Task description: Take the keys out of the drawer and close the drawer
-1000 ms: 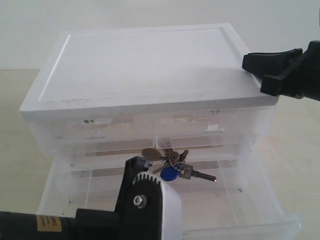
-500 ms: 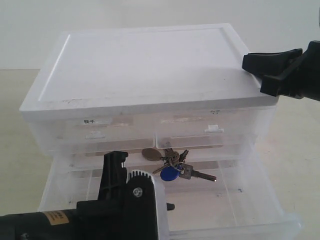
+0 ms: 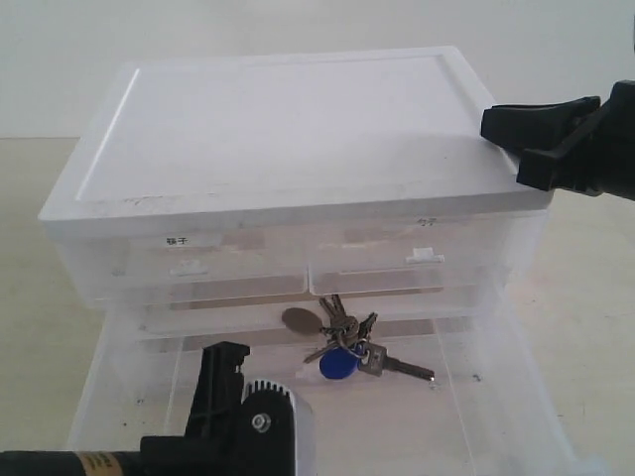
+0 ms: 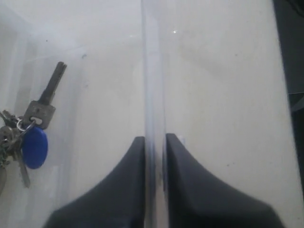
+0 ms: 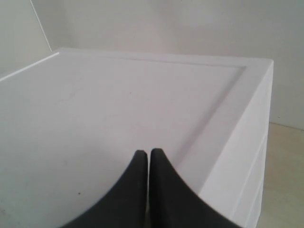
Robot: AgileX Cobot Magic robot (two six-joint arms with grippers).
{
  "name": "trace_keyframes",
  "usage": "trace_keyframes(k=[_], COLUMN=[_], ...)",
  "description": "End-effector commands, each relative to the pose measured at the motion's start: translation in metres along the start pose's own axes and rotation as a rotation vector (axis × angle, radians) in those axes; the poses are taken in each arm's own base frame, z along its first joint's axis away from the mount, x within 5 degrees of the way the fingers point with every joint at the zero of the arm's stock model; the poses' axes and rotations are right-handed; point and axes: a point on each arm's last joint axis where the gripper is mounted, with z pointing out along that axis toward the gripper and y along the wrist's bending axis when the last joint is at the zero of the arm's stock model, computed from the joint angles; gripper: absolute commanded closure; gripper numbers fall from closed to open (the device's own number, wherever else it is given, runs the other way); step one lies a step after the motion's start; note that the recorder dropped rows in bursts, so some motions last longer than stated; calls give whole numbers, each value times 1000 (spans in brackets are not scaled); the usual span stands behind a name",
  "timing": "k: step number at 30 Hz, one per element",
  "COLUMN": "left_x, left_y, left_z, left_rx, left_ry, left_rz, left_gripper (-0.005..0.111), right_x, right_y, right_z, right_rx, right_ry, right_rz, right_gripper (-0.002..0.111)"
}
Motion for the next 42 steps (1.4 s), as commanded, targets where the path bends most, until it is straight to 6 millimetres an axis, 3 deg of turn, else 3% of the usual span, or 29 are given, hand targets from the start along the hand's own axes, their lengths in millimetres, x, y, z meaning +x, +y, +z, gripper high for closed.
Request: trace_keyframes(k=[1,5,10,12,20,24,31,42], left_x=[-5,-6,-6,-8,-31,-32,-22,-13], left_y=[-8,-8,-8,-7,2,24,45,82], left_z=[-7,-8,-9,-11,-45,-52,-18,49], left_rx=[85,92,91,84,56,-145,-204,-293], left_ry=[-52,-55,-60,-71,-237,-227,-102,56], left_rz=[-2,-2,-3,-8,-40,-210,-465,-651], left_gripper=[102,99,55,47,47,49,49,49], right_x=[2,2,2,2,2,2,3,7], right_y=[0,-1,-1,-1,-1,-1,-1,-3], right_z=[0,0,0,0,0,0,0,3], right_rx=[12,14,14,14,14,14,11,8], right_ry=[25,26,26,26,26,26,34,44], right_rz=[-17,-17,-17,-17,-17,-12,-9,6], right_gripper=[108,108,108,108,108,108,108,108])
